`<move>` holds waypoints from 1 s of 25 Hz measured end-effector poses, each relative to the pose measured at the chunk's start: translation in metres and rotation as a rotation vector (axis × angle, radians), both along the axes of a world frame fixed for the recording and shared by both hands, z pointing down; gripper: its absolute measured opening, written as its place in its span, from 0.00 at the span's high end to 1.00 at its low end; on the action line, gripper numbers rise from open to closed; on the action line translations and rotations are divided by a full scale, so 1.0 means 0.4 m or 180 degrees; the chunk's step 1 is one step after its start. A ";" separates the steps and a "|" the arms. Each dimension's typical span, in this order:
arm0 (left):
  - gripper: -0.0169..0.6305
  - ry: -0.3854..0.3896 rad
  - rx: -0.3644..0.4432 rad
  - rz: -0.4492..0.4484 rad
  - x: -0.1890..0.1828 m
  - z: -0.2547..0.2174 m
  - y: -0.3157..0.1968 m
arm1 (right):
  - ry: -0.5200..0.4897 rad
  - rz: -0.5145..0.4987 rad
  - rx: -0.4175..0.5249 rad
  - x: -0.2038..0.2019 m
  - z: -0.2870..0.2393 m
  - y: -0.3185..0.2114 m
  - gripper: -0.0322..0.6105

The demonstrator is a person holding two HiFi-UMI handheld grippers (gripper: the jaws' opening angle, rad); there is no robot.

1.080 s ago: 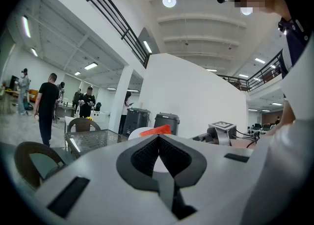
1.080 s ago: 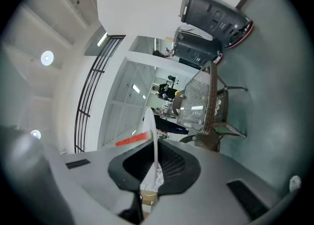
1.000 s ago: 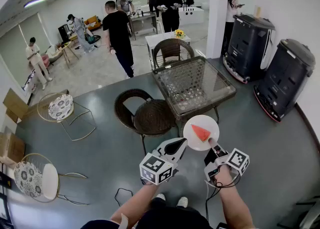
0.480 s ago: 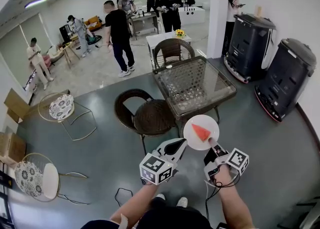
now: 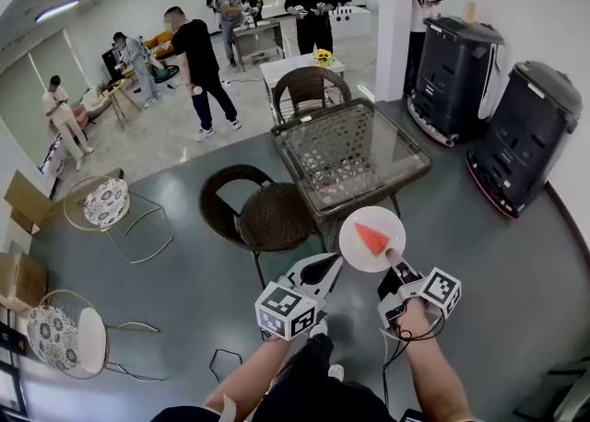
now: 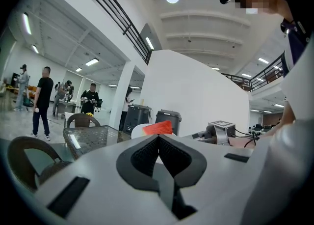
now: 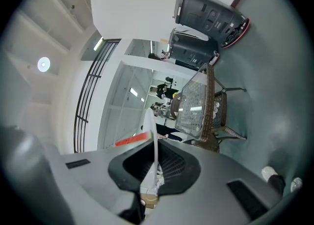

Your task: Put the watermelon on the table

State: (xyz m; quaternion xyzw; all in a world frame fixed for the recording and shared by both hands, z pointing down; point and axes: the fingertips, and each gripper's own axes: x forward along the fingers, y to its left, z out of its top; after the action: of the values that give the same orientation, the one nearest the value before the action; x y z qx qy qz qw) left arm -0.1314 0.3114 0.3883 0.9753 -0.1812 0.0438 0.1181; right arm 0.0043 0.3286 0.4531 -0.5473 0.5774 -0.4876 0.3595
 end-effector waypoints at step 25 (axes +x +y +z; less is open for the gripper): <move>0.97 0.0125 -0.0281 0.0159 0.281 0.087 -0.679 | 0.0127 -0.0057 -0.0211 0.254 0.057 -0.643 0.93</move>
State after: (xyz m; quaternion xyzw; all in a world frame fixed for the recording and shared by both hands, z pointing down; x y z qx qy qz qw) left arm -0.0188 0.0398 0.4232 0.9741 -0.1523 0.0355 0.1634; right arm 0.1058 0.0713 0.4758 -0.5634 0.5728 -0.4986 0.3252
